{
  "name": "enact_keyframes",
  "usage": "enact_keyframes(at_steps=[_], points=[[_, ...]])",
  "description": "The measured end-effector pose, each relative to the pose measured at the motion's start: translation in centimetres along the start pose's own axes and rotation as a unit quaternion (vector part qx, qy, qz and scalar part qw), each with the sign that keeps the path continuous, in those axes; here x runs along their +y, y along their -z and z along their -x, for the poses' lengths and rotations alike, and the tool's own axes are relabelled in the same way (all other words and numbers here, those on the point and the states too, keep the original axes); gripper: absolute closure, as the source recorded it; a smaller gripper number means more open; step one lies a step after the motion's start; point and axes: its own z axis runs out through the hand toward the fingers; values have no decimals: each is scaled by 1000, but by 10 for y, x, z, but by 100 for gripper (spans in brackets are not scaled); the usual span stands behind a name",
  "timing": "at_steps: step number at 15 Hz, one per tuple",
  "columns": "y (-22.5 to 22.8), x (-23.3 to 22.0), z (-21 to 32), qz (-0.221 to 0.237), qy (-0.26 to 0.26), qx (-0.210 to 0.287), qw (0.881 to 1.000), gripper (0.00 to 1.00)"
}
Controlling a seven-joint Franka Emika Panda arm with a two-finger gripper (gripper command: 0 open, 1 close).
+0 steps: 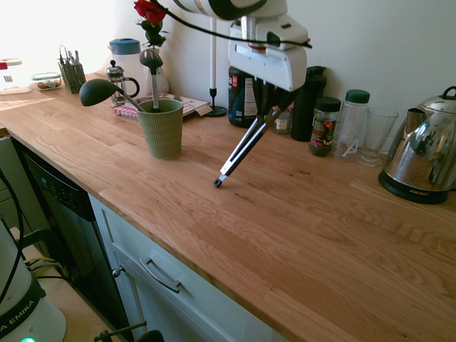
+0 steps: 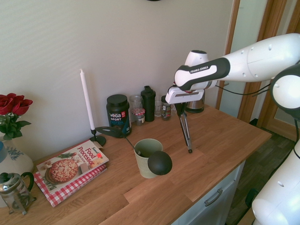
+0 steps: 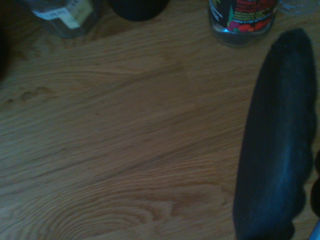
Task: Put the tongs back in the holder
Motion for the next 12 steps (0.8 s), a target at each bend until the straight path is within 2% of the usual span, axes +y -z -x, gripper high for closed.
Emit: enact_keyframes(at_steps=[3,6,10,12], points=[[37,-5,21,-4,27,-17,999,100],[83,-18,55,-14,103,-25,994,100],[160,-46,122,-68,205,-8,976,100],[175,-70,155,-85,240,-6,967,100]])
